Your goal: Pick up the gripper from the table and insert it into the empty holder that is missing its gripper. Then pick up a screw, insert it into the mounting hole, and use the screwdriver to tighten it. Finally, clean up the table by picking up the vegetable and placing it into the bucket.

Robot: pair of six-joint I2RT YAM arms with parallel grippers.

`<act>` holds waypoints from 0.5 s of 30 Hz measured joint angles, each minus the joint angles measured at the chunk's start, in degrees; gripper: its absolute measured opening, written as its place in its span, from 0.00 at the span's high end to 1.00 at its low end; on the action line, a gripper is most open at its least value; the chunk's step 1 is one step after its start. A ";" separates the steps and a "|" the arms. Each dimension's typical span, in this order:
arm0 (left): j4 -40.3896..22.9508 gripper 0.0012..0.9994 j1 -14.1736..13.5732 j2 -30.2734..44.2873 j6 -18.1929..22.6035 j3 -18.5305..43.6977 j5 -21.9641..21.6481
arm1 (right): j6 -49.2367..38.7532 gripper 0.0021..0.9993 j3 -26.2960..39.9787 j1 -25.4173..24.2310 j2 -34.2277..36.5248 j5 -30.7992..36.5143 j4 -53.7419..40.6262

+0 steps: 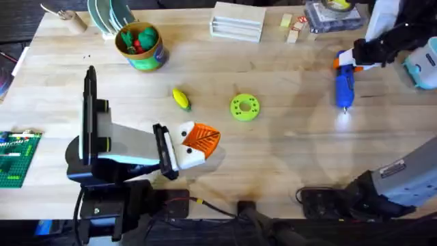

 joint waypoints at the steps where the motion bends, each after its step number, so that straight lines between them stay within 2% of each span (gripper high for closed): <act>1: 0.00 1.00 0.00 -0.02 0.00 0.00 0.00 | 0.00 0.97 0.34 0.06 0.13 -0.08 -0.74; 10: -0.01 1.00 0.00 0.00 0.00 0.00 0.00 | 0.49 0.97 3.05 0.52 -0.27 -0.33 -2.23; 15: 0.00 1.00 0.00 0.00 0.00 0.00 -0.07 | 0.75 0.97 3.05 0.52 -6.66 -0.04 -1.13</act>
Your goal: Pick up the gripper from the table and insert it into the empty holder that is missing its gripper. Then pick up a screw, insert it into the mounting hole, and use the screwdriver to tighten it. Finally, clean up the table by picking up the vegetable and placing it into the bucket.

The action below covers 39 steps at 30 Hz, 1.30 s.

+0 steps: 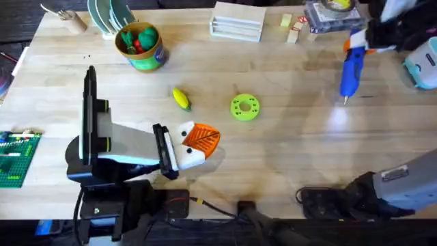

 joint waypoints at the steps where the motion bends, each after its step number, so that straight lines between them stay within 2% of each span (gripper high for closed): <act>1: -0.01 1.00 0.00 0.00 0.00 0.00 -0.04 | 0.11 0.97 0.02 0.00 -1.80 0.02 0.19; 9: -0.55 1.00 0.00 0.00 0.00 0.00 -0.07 | 1.76 0.97 0.69 0.00 -15.28 0.00 -0.19; 18: -0.68 1.00 0.00 0.00 0.00 0.00 -0.07 | 2.55 0.97 0.60 0.00 -23.53 -0.04 -9.20; 22: -0.68 1.00 0.00 -0.02 0.00 0.00 -0.07 | 2.71 0.97 -2.77 0.00 -28.45 -0.07 -8.95; 25: -0.68 1.00 0.00 0.00 0.00 0.00 -0.07 | 3.20 0.97 -7.91 0.00 -33.37 -0.11 -7.88; 30: -0.69 1.00 0.00 -0.01 0.00 0.00 -0.07 | 6.17 0.97 -17.51 0.00 -41.12 -3.65 -1.68; 34: -0.69 1.00 0.00 0.00 0.00 0.00 -0.07 | 10.94 0.98 -24.99 1.24 -46.67 -7.33 8.18; 36: -0.69 1.00 0.00 0.00 0.00 0.00 -0.07 | 13.94 0.98 -28.57 3.31 -48.68 -8.99 14.90; 39: -0.68 1.00 0.00 0.00 0.00 0.00 -0.07 | 18.39 0.97 -33.31 9.17 -50.20 -10.90 24.99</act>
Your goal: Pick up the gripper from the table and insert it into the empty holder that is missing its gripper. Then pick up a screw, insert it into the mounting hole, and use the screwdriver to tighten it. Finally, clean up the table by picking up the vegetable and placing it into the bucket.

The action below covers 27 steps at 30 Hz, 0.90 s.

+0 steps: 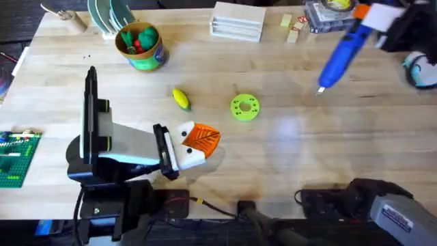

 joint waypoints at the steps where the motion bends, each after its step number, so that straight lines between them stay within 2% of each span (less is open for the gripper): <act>1: -0.02 1.00 0.00 0.00 0.00 0.00 0.00 | 1.01 0.98 -1.06 2.26 -0.04 -0.36 2.36; 7: -0.02 1.00 0.00 0.00 0.00 0.00 0.00 | 4.28 0.98 -4.42 17.46 1.43 -2.58 15.84; 11: -0.02 1.00 0.00 -0.01 0.00 0.00 0.00 | 4.94 0.98 -4.42 25.17 2.23 -3.23 24.44; 19: 0.00 1.00 0.00 0.00 0.00 0.00 0.00 | 5.56 0.98 -4.42 36.79 2.23 -11.17 37.08; 27: -0.02 1.00 0.00 0.00 1.19 0.00 0.00 | 5.80 0.98 -4.42 46.05 4.31 -14.26 48.27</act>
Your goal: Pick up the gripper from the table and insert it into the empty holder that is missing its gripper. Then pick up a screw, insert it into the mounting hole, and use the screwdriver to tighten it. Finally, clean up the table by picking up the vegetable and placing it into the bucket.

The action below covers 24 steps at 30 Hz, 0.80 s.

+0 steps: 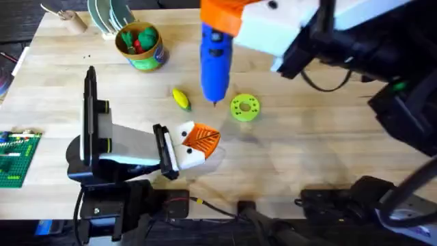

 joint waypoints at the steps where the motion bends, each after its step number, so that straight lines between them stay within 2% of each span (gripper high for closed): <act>1: 0.01 1.00 0.00 0.00 0.20 0.00 0.00 | 0.00 0.98 0.00 1.16 0.77 -0.05 0.99; 6: 0.00 1.00 0.00 0.00 0.51 0.00 0.02 | 0.17 0.98 0.00 6.01 6.20 -0.63 5.94; 10: 0.00 1.00 0.00 -0.01 0.62 0.00 0.02 | 0.22 0.98 0.00 8.00 9.50 -0.67 10.70; 24: 0.00 1.00 0.00 0.00 0.62 0.00 0.02 | 0.23 0.98 0.00 11.24 9.73 -0.67 11.54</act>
